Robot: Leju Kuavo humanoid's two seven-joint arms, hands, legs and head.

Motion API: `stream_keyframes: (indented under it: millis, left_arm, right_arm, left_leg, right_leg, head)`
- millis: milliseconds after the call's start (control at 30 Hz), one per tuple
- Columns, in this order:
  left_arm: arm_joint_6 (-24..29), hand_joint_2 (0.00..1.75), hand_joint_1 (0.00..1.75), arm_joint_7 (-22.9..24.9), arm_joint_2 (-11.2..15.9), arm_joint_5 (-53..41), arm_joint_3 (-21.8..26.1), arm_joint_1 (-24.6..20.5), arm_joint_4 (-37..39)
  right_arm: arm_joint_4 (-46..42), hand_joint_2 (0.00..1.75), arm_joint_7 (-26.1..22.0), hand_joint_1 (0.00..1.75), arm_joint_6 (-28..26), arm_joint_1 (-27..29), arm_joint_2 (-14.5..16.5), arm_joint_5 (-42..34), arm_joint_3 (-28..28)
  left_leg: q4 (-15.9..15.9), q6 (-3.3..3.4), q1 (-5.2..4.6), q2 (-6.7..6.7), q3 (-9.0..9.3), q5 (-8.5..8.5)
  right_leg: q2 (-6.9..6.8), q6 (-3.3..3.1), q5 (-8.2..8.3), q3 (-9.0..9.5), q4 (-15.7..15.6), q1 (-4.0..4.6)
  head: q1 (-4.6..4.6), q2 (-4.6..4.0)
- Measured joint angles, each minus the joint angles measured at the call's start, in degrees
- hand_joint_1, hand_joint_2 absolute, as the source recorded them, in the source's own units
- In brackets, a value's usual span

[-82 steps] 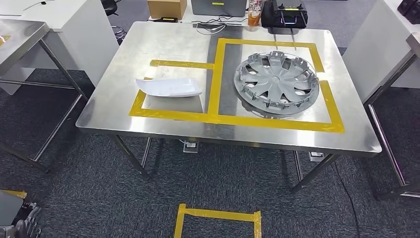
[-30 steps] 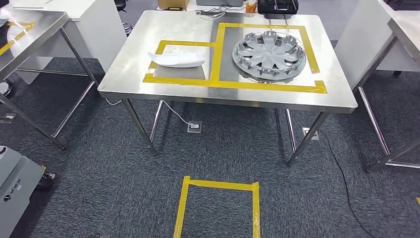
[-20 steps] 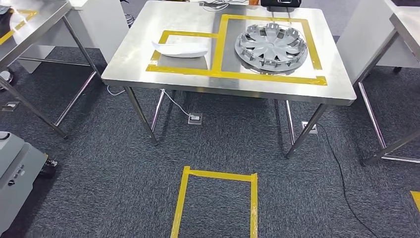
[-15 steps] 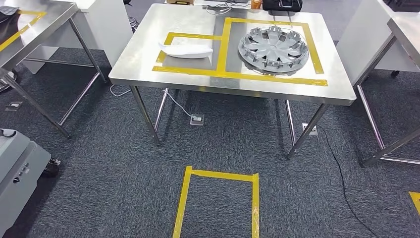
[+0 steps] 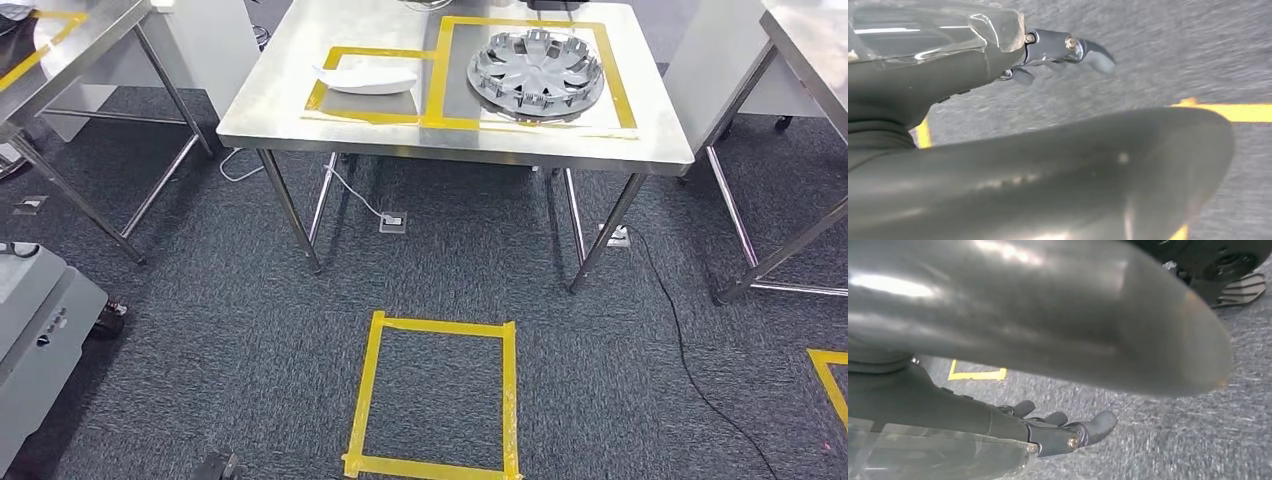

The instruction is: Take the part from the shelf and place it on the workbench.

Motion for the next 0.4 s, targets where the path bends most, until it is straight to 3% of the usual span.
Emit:
stream_keyframes:
  millis: [67, 100, 133, 167, 200, 233, 300, 333, 400]
  left_arm:
    - [0.73, 0.0, 0.0, 0.42, 0.14, 1.43, -1.39, 1.47, 1.61]
    - [1.01, 0.0, 0.0, 0.56, 0.19, 1.95, -1.9, 2.28, 2.58]
    - [1.25, 0.0, 0.0, 0.68, 0.23, 2.39, -2.34, 3.13, 3.67]
    - [1.42, 0.0, 0.0, 0.77, 0.26, 2.7, -2.74, 4.02, 4.79]
    - [1.58, 0.0, 0.0, 0.84, 0.29, 3.0, -3.12, 4.96, 5.92]
    - [1.74, 0.0, 0.0, 0.91, 0.34, 3.28, -3.47, 5.91, 7.09]
    - [2.0, 0.0, 0.0, 1.06, 0.51, 3.82, -4.15, 7.66, 9.38]
    - [2.17, 0.0, 0.0, 1.14, 0.61, 4.17, -4.53, 8.36, 10.44]
    - [2.48, 0.0, 0.0, 1.28, 0.76, 4.78, -5.09, 9.21, 11.68]
  right_arm:
    - [-1.54, 0.0, 0.14, 0.0, -0.53, -1.22, 0.26, -1.7, 1.14]
    - [-2.47, 0.0, 0.2, 0.0, -0.72, -2.01, 0.37, -2.34, 1.56]
    - [-3.47, 0.0, 0.28, 0.0, -0.86, -2.87, 0.46, -2.85, 1.93]
    - [-4.54, 0.0, 0.38, 0.0, -1.01, -3.77, 0.53, -3.26, 2.24]
    - [-5.68, 0.0, 0.46, 0.0, -1.16, -4.7, 0.58, -3.62, 2.52]
    - [-6.93, 0.0, 0.52, 0.0, -1.3, -5.66, 0.63, -3.93, 2.78]
    - [-9.45, 0.0, 0.55, 0.0, -1.54, -7.49, 0.71, -4.57, 3.31]
    - [-10.52, 0.0, 0.56, 0.0, -1.66, -8.22, 0.73, -4.97, 3.61]
    - [-11.67, 0.0, 0.58, 0.0, -1.87, -9.04, 0.79, -5.74, 4.02]
  left_leg:
    - [5.9, -0.94, 0.55, -0.42, -1.54, -5.59]
    - [9.65, -1.26, 0.78, -0.52, -2.31, -7.99]
    - [12.82, -1.52, 1.0, -0.59, -2.77, -9.41]
    - [14.38, -1.7, 1.24, -0.63, -2.49, -9.49]
    - [14.0, -1.84, 1.49, -0.63, -1.3, -8.55]
    - [11.56, -1.92, 1.74, -0.62, 0.96, -7.08]
    - [3.65, -1.9, 1.96, -0.79, 6.64, -5.65]
    - [0.58, -1.79, 1.9, -0.94, 8.62, -5.66]
    - [-1.67, -1.47, 1.51, -1.19, 9.8, -6.04]
  right_leg:
    - [-0.11, -0.76, 1.01, -0.91, 0.03, -0.12]
    - [-0.1, -0.84, 1.47, -1.41, 0.09, -0.1]
    - [-0.11, -0.75, 1.91, -1.97, 0.19, -0.07]
    - [-0.14, -0.6, 2.33, -2.59, 0.35, -0.07]
    - [-0.17, -0.41, 2.71, -3.25, 0.57, -0.09]
    - [-0.18, -0.2, 3.02, -3.89, 0.83, -0.11]
    - [-0.18, 0.39, 3.59, -4.89, 1.31, -0.13]
    - [-0.21, 0.88, 3.91, -5.26, 1.43, -0.14]
    - [-0.29, 1.7, 4.49, -5.79, 1.48, -0.16]
  head:
    - [-0.18, 0.0]
    - [-0.22, 0.0]
    - [-0.23, 0.0]
    - [-0.23, 0.0]
    - [-0.23, 0.0]
    - [-0.25, 0.0]
    - [-0.24, 0.0]
    - [-0.21, 0.0]
    - [-0.18, 0.0]
